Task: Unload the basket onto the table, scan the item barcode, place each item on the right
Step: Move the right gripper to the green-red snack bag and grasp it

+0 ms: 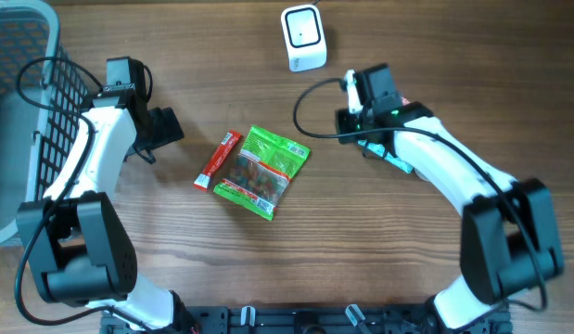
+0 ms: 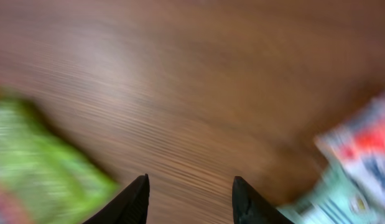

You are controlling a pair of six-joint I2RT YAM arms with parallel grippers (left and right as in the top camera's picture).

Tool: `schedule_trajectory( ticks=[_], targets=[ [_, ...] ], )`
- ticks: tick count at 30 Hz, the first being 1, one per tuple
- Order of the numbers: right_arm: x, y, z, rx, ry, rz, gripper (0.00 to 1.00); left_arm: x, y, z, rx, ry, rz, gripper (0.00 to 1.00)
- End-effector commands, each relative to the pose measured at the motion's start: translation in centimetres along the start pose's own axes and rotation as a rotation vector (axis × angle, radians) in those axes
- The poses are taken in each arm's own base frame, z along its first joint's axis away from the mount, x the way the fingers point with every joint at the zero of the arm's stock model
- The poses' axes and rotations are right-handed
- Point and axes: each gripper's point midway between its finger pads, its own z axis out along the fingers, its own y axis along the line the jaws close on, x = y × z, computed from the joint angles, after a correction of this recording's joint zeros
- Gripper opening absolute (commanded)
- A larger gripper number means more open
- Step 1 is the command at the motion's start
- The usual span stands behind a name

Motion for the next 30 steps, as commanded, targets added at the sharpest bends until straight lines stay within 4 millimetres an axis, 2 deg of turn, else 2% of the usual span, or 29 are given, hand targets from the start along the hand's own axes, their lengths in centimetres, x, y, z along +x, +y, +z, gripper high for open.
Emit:
schedule_trajectory(
  ticks=[1,5,8,12,15,19,22,24,27,28,29,30],
  targets=[
    [-3.3,7.4,-3.9,-0.351,-0.127,-0.192,0.49,-0.7,0.0,-0.8,0.013,-0.027,-0.001,1.00],
    [-1.6,9.2,-2.1,-0.373,-0.084,-0.310,0.54,-0.7,0.0,-0.8,0.013,-0.027,-0.001,1.00],
    [0.5,10.7,0.4,-0.381,-0.030,-0.420,0.62,-0.7,0.0,-0.8,0.013,-0.027,-0.001,1.00],
    [1.9,10.2,3.7,-0.285,0.017,-0.464,0.68,-0.7,0.0,-0.8,0.013,-0.027,-0.001,1.00],
    [2.5,10.0,5.6,-0.277,0.030,-0.465,0.68,-0.7,0.0,-0.8,0.013,-0.027,-0.001,1.00],
    [3.1,9.8,7.4,-0.276,0.039,-0.463,0.68,-0.7,0.0,-0.8,0.013,-0.027,-0.001,1.00],
    [3.3,9.7,7.9,-0.276,0.039,-0.463,0.67,-0.7,0.0,-0.8,0.013,-0.027,-0.001,1.00],
    [3.5,9.6,8.1,-0.276,0.048,-0.459,0.64,-0.7,0.0,-0.8,0.013,-0.027,-0.001,1.00],
    [4.7,9.0,8.1,-0.255,0.103,-0.446,0.45,-0.7,0.0,-0.8,0.013,-0.027,-0.001,1.00],
    [5.6,7.7,8.2,-0.201,0.150,-0.438,0.37,-0.7,0.0,-0.8,0.013,-0.027,-0.001,1.00],
    [6.6,6.4,8.1,-0.140,0.201,-0.433,0.35,-0.7,0.0,-0.8,0.013,-0.027,-0.001,1.00],
    [7.0,5.6,8.1,-0.107,0.226,-0.430,0.25,-0.7,0.0,-0.8,0.013,-0.027,-0.001,1.00]
  ],
)
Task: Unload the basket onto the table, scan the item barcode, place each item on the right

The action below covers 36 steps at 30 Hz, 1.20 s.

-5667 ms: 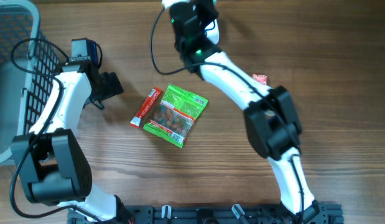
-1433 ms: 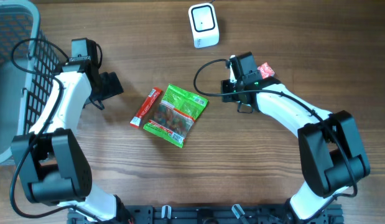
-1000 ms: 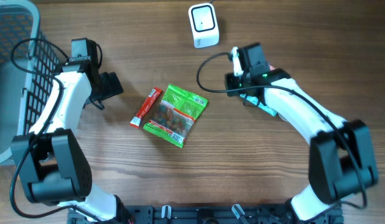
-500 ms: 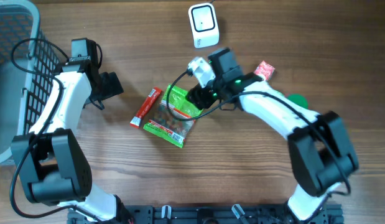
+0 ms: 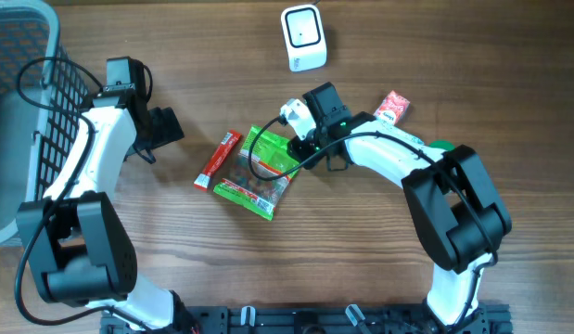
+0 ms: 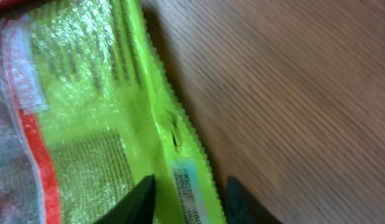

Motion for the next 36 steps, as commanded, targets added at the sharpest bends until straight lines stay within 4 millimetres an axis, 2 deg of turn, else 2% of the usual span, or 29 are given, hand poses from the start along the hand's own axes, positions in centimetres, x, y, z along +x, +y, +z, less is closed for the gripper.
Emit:
schedule_trajectory(
  ticks=[1,3,7,12,13,14,15,16,21,24,29,32,36],
  targets=[
    [3.2,-2.6,0.0,0.129,0.129,0.035,0.18,-0.7,0.0,-0.8,0.013,-0.027,-0.001,1.00],
    [4.6,-3.4,-0.7,0.162,0.186,0.066,0.04,-0.7,0.0,-0.8,0.013,-0.027,-0.001,1.00],
    [6.5,-4.9,-3.4,0.204,0.249,0.161,0.05,-0.7,0.0,-0.8,0.013,-0.027,-0.001,1.00],
    [6.8,-5.9,-7.7,0.216,0.238,0.229,0.05,-0.7,0.0,-0.8,0.013,-0.027,-0.001,1.00],
    [6.5,-5.8,-8.1,0.203,0.224,0.237,0.14,-0.7,0.0,-0.8,0.013,-0.027,-0.001,1.00],
    [5.9,-5.2,-8.3,0.158,0.194,0.244,0.47,-0.7,0.0,-0.8,0.013,-0.027,-0.001,1.00],
    [5.3,-4.6,-8.3,0.114,0.167,0.244,0.56,-0.7,0.0,-0.8,0.013,-0.027,-0.001,1.00],
    [4.9,-4.2,-8.2,0.089,0.147,0.236,0.59,-0.7,0.0,-0.8,0.013,-0.027,-0.001,1.00],
    [1.2,-3.0,-6.7,-0.024,0.002,0.196,0.59,-0.7,0.0,-0.8,0.013,-0.027,-0.001,1.00],
    [0.0,-3.0,-5.3,-0.038,-0.046,0.171,0.57,-0.7,0.0,-0.8,0.013,-0.027,-0.001,1.00],
    [0.2,-2.3,-2.3,-0.055,-0.031,0.143,0.57,-0.7,0.0,-0.8,0.013,-0.027,-0.001,1.00],
    [0.6,-1.0,0.0,-0.077,-0.009,0.113,0.56,-0.7,0.0,-0.8,0.013,-0.027,-0.001,1.00],
    [0.8,0.6,1.2,-0.096,0.009,0.081,0.55,-0.7,0.0,-0.8,0.013,-0.027,-0.001,1.00]
  ],
)
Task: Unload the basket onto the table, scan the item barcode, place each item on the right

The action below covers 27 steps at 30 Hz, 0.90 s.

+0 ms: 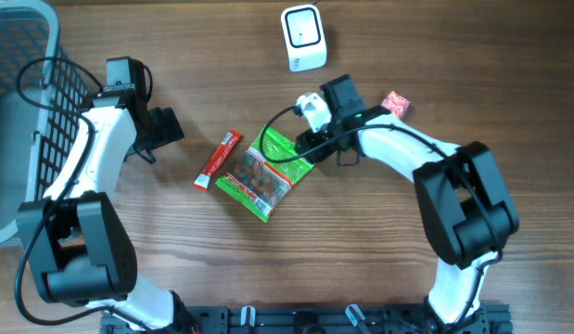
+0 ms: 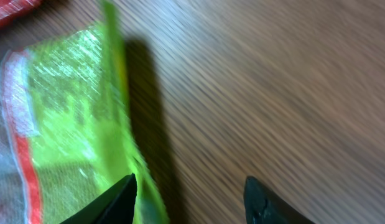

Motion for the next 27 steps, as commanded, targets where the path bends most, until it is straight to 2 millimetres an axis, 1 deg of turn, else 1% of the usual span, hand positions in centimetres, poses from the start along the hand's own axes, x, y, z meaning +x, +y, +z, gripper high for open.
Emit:
schedule_trajectory(
  ticks=[1,2,3,5,6,9,12,15,17,20,22,25,27],
  targets=[
    [1.6,2.1,2.1,-0.049,0.058,-0.020,0.49,-0.7,0.0,-0.8,0.013,-0.027,-0.001,1.00],
    [1.7,2.3,2.1,-0.048,0.066,-0.023,0.41,-0.7,0.0,-0.8,0.013,-0.027,-0.001,1.00],
    [1.9,2.2,2.1,-0.041,0.075,-0.021,0.36,-0.7,0.0,-0.8,0.013,-0.027,-0.001,1.00],
    [2.7,1.8,2.1,-0.013,0.108,-0.012,0.10,-0.7,0.0,-0.8,0.013,-0.027,-0.001,1.00],
    [3.2,1.2,1.9,0.018,0.129,0.002,0.04,-0.7,0.0,-0.8,0.013,-0.027,-0.001,1.00],
    [4.7,-1.9,0.0,0.186,0.196,0.085,0.04,-0.7,0.0,-0.8,0.013,-0.027,-0.001,1.00],
    [5.2,-4.1,-2.9,0.297,0.224,0.116,0.04,-0.7,0.0,-0.8,0.013,-0.027,-0.001,1.00],
    [5.7,-5.5,-6.1,0.343,0.238,0.132,0.04,-0.7,0.0,-0.8,0.013,-0.027,-0.001,1.00],
    [6.1,-5.9,-7.1,0.348,0.248,0.154,0.04,-0.7,0.0,-0.8,0.013,-0.027,-0.001,1.00],
    [7.2,-6.3,-7.7,0.347,0.285,0.180,0.04,-0.7,0.0,-0.8,0.013,-0.027,-0.001,1.00],
    [7.4,-6.2,-7.7,0.338,0.294,0.185,0.04,-0.7,0.0,-0.8,0.013,-0.027,-0.001,1.00],
    [7.0,-6.3,-7.6,0.339,0.274,0.188,0.04,-0.7,0.0,-0.8,0.013,-0.027,-0.001,1.00],
    [6.3,-5.6,-7.2,0.291,0.242,0.189,0.04,-0.7,0.0,-0.8,0.013,-0.027,-0.001,1.00]
  ],
)
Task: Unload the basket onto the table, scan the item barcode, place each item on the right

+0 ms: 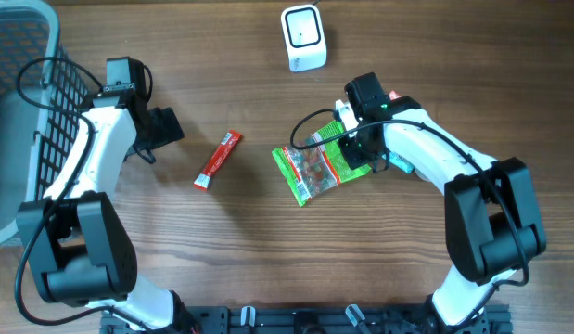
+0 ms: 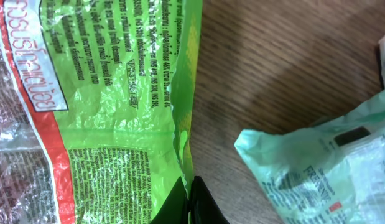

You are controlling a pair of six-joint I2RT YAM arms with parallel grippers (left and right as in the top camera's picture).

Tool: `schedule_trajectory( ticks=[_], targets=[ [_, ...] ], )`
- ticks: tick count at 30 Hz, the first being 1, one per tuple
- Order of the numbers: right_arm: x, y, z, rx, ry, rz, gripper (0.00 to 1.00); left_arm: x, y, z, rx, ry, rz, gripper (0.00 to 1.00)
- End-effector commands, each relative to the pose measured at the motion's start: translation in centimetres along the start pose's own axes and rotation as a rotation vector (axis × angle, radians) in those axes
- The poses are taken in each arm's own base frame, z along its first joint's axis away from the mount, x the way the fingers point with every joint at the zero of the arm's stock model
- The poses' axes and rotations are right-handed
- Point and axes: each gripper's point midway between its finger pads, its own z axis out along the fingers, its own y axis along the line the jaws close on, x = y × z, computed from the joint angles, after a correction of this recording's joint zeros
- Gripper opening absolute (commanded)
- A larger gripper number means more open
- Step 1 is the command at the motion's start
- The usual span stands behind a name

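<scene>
A green snack bag [image 1: 312, 169] with a clear window and red band is at mid-table, with printed text showing in the right wrist view [image 2: 117, 93]. My right gripper [image 1: 354, 148] [image 2: 188, 200] is shut on the bag's right edge seam. The white barcode scanner [image 1: 303, 37] stands at the far edge of the table, well beyond the bag. My left gripper [image 1: 166, 126] hovers at the left, far from the bag and holding nothing. Whether it is open does not show.
A red stick packet [image 1: 218, 159] lies left of the bag. A pale green packet [image 1: 403, 166] [image 2: 323, 162] lies just right of the bag, under my right arm. A black wire basket [image 1: 27, 102] fills the far left corner.
My right gripper, then open with the bag's edge between its fingers, is now shut on that edge. The bag has shifted to the right and turned, away from the red stick.
My right gripper was first open over bare wood near the right-hand packets. Then it stood at the green bag's right edge, still open. Then the edge stood between its fingers. Now it is shut on the edge and the bag sits farther right. The left arm stayed still.
</scene>
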Motion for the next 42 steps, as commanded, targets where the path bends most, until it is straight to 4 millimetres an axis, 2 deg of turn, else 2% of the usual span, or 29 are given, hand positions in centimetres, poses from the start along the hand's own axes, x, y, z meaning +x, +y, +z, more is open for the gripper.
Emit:
schedule_trajectory(
  ticks=[1,5,28,31,37,42],
  targets=[
    [-1.1,1.2,-0.7,-0.067,-0.059,-0.005,0.04,-0.7,0.0,-0.8,0.013,-0.027,-0.001,1.00],
    [-2.0,2.4,-0.9,-0.138,-0.095,-0.008,0.04,-0.7,0.0,-0.8,0.013,-0.027,-0.001,1.00],
    [-1.1,2.5,-0.8,-0.140,-0.059,-0.002,0.06,-0.7,0.0,-0.8,0.013,-0.027,-0.001,1.00],
    [-1.0,2.5,-0.8,-0.141,-0.055,-0.002,0.11,-0.7,0.0,-0.8,0.013,-0.027,-0.001,1.00],
    [-0.9,2.5,-0.8,-0.142,-0.050,-0.002,0.40,-0.7,0.0,-0.8,0.013,-0.027,-0.001,1.00],
    [-1.8,2.4,-0.9,-0.138,-0.088,-0.006,0.44,-0.7,0.0,-0.8,0.013,-0.027,-0.001,1.00]
  ],
)
